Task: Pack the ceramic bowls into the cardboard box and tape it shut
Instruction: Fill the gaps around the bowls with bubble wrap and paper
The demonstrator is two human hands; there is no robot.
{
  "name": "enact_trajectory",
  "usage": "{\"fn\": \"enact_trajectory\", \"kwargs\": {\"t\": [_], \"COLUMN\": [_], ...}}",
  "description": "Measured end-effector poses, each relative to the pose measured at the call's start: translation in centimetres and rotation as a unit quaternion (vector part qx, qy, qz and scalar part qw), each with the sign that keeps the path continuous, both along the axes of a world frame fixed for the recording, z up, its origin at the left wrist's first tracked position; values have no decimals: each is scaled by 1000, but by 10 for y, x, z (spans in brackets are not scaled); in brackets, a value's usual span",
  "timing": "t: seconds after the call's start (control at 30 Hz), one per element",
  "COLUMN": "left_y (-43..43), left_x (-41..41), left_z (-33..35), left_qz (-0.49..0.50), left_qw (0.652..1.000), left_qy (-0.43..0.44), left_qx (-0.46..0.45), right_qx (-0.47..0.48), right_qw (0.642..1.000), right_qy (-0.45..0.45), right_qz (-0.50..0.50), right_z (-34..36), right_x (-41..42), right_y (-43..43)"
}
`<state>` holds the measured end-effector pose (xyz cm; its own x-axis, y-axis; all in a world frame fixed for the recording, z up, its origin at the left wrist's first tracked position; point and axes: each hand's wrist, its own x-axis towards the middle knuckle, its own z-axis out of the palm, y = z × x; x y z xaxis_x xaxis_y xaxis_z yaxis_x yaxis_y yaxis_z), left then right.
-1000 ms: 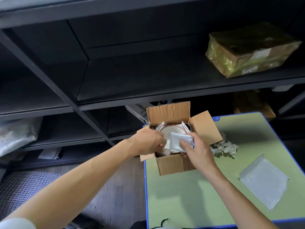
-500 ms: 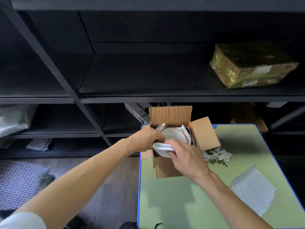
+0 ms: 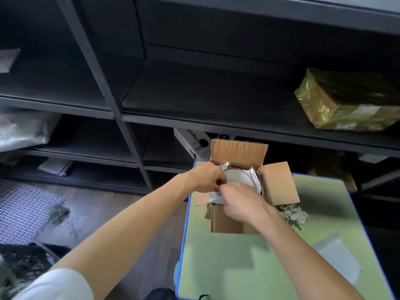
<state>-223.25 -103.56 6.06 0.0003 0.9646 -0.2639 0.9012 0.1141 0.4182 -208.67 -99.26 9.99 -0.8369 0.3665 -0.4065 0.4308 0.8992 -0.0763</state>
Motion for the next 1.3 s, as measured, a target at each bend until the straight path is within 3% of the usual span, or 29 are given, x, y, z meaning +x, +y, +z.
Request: {"fn": "enact_trajectory", "kwargs": {"t": [0.17, 0.4, 0.57, 0.73, 0.93, 1.17, 1.3], "left_y": [1, 4, 3, 4, 7, 4, 6], "left_x": [1, 0, 1, 0, -1, -1, -1], "left_z": [-2, -4, 1, 0, -2, -1, -6], "left_qz": [27, 35, 46, 54, 57, 53, 48], "left_qw": [1000, 999, 998, 998, 997, 997, 998], "left_qy": [-1, -6, -12, -25, -20, -6, -6], "left_qx": [-12, -26, -33, -37, -45, -47, -43], "right_qx": [17, 49, 32, 43, -59, -17, -51], "right_qw": [1000, 989, 983, 986, 970, 970, 966], "right_qy": [-13, 133, 108, 100, 153, 170, 183], "right_qz": [-5, -48, -142, -126, -181, -173, -177], "right_z": [-1, -26, -31, -33, -24, -36, -38], "right_x": [-4, 9, -7, -10, 7, -4, 7], "right_y": [-1, -5, -6, -12, -7, -15, -17]}}
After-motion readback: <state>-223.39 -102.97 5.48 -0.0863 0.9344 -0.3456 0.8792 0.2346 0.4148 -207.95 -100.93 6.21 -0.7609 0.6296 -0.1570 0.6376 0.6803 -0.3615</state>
